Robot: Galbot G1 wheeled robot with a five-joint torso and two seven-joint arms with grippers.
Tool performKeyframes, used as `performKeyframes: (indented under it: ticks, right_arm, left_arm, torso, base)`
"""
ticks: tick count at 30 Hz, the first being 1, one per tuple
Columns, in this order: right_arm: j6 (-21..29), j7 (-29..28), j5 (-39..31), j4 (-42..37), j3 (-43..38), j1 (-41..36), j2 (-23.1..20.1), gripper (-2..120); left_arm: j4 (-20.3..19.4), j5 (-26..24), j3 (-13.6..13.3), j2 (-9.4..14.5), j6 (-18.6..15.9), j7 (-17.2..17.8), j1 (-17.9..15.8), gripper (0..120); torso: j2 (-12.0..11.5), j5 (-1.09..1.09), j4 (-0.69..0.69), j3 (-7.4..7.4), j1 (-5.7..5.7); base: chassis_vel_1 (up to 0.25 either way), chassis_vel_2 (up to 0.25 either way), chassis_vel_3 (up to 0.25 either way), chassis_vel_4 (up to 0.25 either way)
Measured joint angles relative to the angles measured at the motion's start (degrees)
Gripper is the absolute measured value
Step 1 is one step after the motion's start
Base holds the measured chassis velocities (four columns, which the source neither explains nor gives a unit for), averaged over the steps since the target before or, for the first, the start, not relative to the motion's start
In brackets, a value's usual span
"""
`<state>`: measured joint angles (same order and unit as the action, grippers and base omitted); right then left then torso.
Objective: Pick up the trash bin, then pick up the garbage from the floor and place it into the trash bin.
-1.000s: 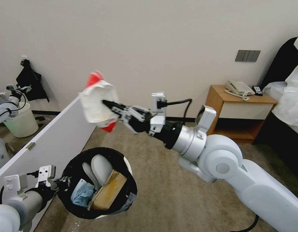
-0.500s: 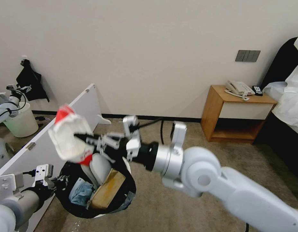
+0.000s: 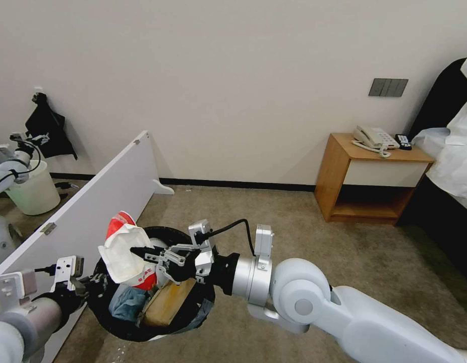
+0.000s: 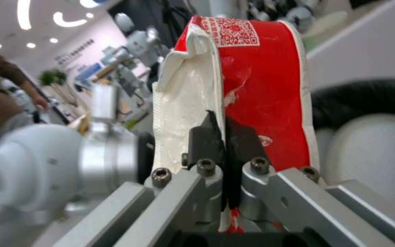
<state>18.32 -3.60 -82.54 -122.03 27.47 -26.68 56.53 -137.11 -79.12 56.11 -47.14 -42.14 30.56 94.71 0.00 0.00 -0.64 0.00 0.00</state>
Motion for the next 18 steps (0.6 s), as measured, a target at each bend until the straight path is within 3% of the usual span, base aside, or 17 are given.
performKeyframes:
  ticks: [18]
  right_arm:
    - [2.49,-5.15,5.15,4.08,2.04,-2.42,1.57,0]
  left_arm:
    - [-0.89,-0.29,-0.44,-0.43,0.00,0.69,0.68,2]
  torso:
    - [0.00,0.00,0.00,0.00,0.00]
  base:
    - [0.000,0.000,0.000,0.000]
